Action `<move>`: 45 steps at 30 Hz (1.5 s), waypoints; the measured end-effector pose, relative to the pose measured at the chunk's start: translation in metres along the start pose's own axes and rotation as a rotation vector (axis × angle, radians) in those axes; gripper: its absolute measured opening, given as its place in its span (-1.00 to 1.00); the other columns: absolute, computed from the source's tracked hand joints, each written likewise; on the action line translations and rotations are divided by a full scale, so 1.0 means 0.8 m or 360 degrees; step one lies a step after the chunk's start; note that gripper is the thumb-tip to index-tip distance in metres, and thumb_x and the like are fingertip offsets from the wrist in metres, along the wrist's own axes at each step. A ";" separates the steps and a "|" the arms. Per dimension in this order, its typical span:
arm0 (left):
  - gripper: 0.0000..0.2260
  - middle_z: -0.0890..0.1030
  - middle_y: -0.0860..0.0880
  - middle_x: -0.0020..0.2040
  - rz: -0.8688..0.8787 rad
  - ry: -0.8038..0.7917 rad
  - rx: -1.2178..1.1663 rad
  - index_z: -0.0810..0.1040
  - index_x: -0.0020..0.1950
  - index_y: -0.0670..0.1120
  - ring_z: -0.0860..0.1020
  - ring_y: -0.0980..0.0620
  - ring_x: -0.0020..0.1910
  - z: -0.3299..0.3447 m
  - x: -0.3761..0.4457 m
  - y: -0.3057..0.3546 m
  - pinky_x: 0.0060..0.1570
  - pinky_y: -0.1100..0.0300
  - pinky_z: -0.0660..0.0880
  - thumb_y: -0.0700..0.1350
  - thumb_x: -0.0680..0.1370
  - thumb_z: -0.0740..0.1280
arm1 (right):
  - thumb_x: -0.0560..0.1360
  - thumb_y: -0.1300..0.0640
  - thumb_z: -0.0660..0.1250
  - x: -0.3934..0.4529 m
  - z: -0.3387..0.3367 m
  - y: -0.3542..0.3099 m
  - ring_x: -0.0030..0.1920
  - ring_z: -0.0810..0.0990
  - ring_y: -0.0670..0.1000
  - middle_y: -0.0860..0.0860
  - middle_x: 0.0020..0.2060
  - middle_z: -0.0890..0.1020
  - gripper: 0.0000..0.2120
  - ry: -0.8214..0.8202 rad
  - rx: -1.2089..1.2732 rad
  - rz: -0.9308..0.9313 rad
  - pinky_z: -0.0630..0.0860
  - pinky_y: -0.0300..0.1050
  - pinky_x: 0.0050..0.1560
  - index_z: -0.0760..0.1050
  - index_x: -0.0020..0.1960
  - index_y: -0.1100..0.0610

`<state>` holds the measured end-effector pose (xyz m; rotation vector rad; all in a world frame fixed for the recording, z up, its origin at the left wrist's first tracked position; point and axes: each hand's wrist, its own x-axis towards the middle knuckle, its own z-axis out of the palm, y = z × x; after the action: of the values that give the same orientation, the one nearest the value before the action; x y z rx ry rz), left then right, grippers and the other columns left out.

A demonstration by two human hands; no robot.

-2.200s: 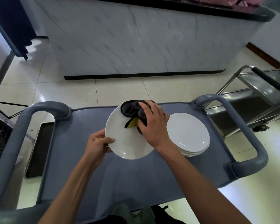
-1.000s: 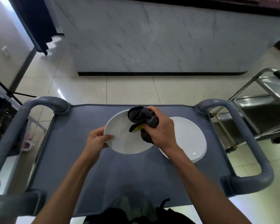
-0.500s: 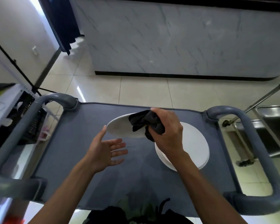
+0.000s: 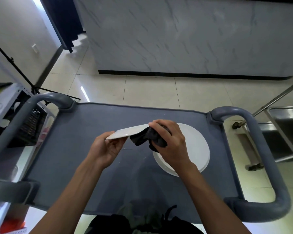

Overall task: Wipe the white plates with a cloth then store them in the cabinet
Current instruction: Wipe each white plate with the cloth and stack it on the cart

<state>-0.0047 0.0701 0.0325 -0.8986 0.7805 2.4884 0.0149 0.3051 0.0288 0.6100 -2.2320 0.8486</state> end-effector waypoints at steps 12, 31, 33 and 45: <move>-0.75 0.70 -0.09 0.13 0.0547 -0.0116 0.0355 0.54 0.24 -0.15 0.69 -0.04 0.05 -0.009 -0.002 -0.007 -0.10 0.04 0.66 -0.32 0.64 0.17 | 0.35 0.36 0.48 -0.022 -0.041 0.033 0.28 0.53 0.08 0.08 0.30 0.54 -0.41 -0.0186 -0.0037 0.0204 0.49 0.10 0.23 0.54 0.36 0.10; -0.81 0.70 -0.12 -0.02 0.0783 0.0024 0.0648 0.61 0.16 -0.15 0.63 -0.07 -0.13 0.005 -0.031 -0.068 -0.24 0.06 0.63 -0.25 0.63 0.25 | 0.51 -0.02 0.39 0.015 0.008 -0.027 0.45 0.29 0.10 0.03 0.49 0.32 -0.54 -0.0415 -0.0122 0.0658 0.24 0.18 0.43 0.45 0.39 -0.02; -0.81 0.69 -0.15 0.00 0.0788 0.0050 0.0628 0.61 0.16 -0.16 0.62 -0.10 -0.10 0.007 -0.031 -0.072 -0.24 0.06 0.62 -0.25 0.63 0.24 | 0.54 -0.04 0.34 0.002 0.009 -0.038 0.46 0.29 0.08 0.01 0.51 0.29 -0.49 -0.0422 -0.0066 0.0660 0.24 0.11 0.45 0.37 0.46 -0.03; -0.79 0.68 -0.24 0.01 0.0825 -0.0022 0.0921 0.64 0.16 -0.19 0.60 -0.19 -0.07 0.017 -0.040 -0.092 -0.12 -0.02 0.53 -0.25 0.62 0.25 | 0.47 0.19 0.39 -0.005 -0.009 -0.034 0.34 0.43 0.09 0.01 0.39 0.42 -0.52 -0.0341 0.0190 0.0555 0.41 0.18 0.29 0.49 0.37 0.02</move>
<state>0.0498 0.1303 0.0356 -0.5081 1.7916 2.4186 0.0372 0.2922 0.0409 0.3836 -2.5415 1.1427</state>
